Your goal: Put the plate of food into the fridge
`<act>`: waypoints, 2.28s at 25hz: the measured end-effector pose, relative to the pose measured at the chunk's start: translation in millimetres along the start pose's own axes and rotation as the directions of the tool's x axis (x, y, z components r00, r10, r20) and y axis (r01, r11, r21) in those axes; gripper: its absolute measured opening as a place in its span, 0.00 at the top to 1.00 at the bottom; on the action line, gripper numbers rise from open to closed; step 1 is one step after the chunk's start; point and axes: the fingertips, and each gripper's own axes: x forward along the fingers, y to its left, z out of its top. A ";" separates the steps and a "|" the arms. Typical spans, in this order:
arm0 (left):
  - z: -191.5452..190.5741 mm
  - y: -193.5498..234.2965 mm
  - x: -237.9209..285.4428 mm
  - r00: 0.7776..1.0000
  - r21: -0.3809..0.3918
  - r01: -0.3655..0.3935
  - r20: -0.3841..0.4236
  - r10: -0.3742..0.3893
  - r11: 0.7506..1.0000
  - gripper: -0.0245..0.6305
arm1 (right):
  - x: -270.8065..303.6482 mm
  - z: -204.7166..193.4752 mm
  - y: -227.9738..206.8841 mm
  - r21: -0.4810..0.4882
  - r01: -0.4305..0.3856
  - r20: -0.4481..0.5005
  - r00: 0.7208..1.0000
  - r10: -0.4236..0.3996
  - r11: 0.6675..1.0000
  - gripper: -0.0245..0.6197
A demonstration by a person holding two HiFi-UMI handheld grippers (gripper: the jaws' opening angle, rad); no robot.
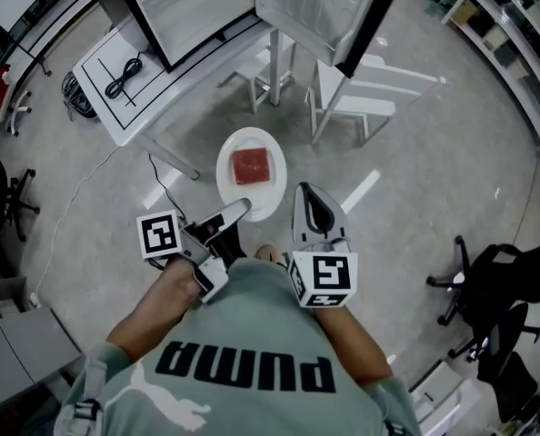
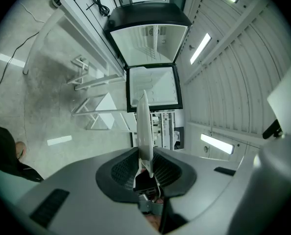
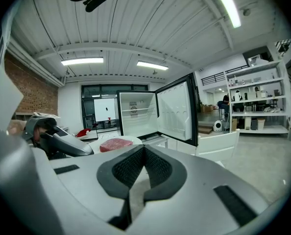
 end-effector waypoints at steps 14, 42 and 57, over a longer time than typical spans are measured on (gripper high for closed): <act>13.1 2.0 18.8 1.000 -0.001 -0.002 -0.023 0.002 1.000 0.85 | 13.5 -5.1 -17.9 0.017 0.024 -0.009 1.000 -0.024 1.000 0.96; 218.7 19.8 93.8 0.998 -0.075 0.005 -0.060 -0.010 0.997 0.85 | 216.2 34.7 -45.4 0.001 0.102 -0.114 0.988 -0.101 0.995 0.96; 311.1 13.8 99.5 0.997 -0.066 0.046 -0.064 -0.050 0.997 0.85 | 304.1 67.2 -21.0 -0.034 0.092 -0.086 0.992 -0.095 0.995 0.96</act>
